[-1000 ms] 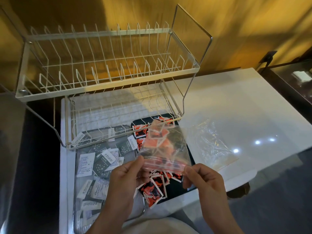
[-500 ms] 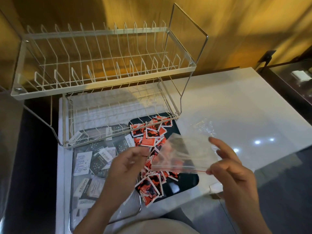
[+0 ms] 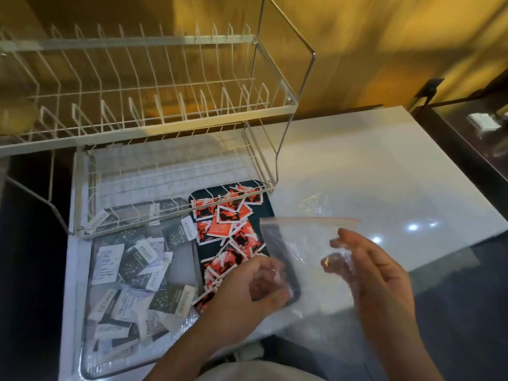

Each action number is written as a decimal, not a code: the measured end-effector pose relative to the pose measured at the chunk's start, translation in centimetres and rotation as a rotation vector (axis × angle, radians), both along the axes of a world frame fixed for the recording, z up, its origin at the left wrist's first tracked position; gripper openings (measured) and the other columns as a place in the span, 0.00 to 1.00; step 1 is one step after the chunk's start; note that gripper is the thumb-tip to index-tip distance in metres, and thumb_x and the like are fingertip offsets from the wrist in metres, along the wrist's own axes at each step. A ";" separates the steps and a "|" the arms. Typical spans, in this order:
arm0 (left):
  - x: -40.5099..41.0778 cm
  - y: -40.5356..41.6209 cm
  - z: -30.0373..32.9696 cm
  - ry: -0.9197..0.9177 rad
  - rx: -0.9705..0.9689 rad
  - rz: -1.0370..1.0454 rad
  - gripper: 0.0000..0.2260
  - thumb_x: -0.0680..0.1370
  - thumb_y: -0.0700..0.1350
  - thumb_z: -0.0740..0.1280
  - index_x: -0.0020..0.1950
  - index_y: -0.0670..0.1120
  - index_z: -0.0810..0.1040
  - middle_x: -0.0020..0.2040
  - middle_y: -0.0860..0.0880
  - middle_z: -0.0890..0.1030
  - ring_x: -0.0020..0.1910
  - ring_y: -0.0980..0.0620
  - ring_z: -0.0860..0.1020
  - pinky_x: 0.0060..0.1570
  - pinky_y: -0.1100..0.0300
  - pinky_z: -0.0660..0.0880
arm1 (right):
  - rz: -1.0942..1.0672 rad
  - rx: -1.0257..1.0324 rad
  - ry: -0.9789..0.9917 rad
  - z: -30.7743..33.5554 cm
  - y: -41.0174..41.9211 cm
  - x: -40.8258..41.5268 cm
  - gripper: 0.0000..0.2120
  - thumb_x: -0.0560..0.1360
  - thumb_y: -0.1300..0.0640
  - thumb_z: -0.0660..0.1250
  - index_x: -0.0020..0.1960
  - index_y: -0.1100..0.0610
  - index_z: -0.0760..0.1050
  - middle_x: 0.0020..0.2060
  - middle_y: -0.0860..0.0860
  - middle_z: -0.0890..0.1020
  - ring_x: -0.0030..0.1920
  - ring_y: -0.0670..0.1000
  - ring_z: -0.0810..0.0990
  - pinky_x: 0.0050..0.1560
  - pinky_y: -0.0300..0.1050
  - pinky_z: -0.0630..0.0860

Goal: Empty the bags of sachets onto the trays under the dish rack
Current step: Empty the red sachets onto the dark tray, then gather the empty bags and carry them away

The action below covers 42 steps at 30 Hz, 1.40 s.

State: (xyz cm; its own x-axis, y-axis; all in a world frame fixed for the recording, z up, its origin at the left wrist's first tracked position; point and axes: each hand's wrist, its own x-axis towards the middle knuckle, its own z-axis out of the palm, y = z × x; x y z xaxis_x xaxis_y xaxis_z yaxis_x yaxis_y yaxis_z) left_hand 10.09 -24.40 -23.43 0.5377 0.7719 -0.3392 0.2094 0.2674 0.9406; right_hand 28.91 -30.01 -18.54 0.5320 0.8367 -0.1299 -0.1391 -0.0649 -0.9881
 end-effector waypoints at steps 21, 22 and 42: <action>14.8 1.2 -1.5 0.636 0.391 0.235 0.21 0.77 0.50 0.67 0.69 0.52 0.69 0.63 0.54 0.77 0.51 0.60 0.77 0.55 0.64 0.74 | 0.457 -0.302 -0.952 -10.5 5.8 16.0 0.23 0.77 0.51 0.65 0.71 0.50 0.67 0.74 0.51 0.67 0.72 0.51 0.67 0.72 0.45 0.62; 15.5 1.3 -1.7 0.629 0.476 0.179 0.21 0.78 0.50 0.65 0.71 0.52 0.68 0.68 0.53 0.74 0.61 0.57 0.75 0.64 0.64 0.70 | 0.502 -0.277 -1.050 -11.4 6.0 16.1 0.24 0.78 0.48 0.62 0.72 0.51 0.64 0.75 0.52 0.65 0.74 0.52 0.64 0.73 0.47 0.59; 20.4 3.2 -8.1 1.057 0.576 -0.117 0.31 0.75 0.61 0.29 0.75 0.50 0.29 0.78 0.51 0.31 0.78 0.49 0.31 0.77 0.45 0.36 | 0.736 -0.239 -1.376 -16.2 9.7 15.9 0.26 0.81 0.46 0.41 0.78 0.50 0.47 0.79 0.52 0.52 0.79 0.53 0.49 0.75 0.53 0.48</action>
State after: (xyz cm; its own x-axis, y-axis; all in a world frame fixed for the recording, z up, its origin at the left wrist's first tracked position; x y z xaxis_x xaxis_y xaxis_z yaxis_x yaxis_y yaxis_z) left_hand 30.49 -21.18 -31.55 0.2792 0.9197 -0.2759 0.9418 -0.2062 0.2657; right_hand 44.81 -20.34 -34.76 -0.1483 0.9864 -0.0709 0.9512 0.1226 -0.2832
